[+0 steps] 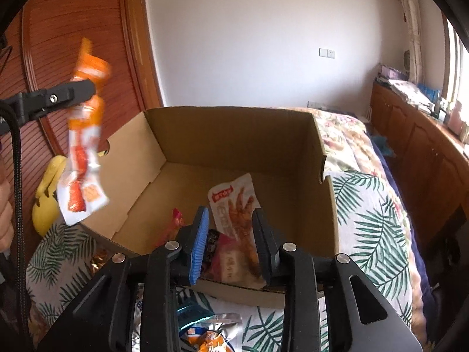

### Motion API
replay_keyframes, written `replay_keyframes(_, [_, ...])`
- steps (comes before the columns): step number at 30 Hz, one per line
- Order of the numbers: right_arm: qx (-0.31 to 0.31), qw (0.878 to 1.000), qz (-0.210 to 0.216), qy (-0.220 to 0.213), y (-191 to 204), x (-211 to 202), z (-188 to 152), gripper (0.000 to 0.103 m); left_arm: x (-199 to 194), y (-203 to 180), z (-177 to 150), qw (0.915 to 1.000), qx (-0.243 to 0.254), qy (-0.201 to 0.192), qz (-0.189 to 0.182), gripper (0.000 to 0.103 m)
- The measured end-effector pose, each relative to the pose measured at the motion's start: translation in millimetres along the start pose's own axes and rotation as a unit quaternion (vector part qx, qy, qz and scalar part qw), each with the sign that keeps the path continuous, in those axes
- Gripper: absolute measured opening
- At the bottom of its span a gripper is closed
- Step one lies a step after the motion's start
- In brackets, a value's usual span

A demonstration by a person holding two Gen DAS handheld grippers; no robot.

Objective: Organize snacks
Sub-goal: 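Lift both packs over the cardboard box and open both tools to release them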

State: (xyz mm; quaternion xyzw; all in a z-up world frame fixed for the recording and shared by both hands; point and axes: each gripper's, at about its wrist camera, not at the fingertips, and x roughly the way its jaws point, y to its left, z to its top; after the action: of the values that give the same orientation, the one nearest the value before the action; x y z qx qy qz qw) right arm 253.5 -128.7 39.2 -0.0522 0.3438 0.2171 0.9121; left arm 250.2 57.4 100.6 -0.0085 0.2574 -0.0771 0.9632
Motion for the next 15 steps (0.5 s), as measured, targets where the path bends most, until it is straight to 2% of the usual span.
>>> replay_keyframes(7, [0.004, 1.0, 0.006, -0.003, -2, -5, -7, 0.035, 8, -9, -9, 0.9997, 0.006, 0.025, -0.002, 0.054])
replay_keyframes(15, [0.002, 0.999, 0.024, -0.024, 0, -30, -16, 0.036, -5, -15, -26, 0.9993, 0.014, 0.032, -0.015, 0.055])
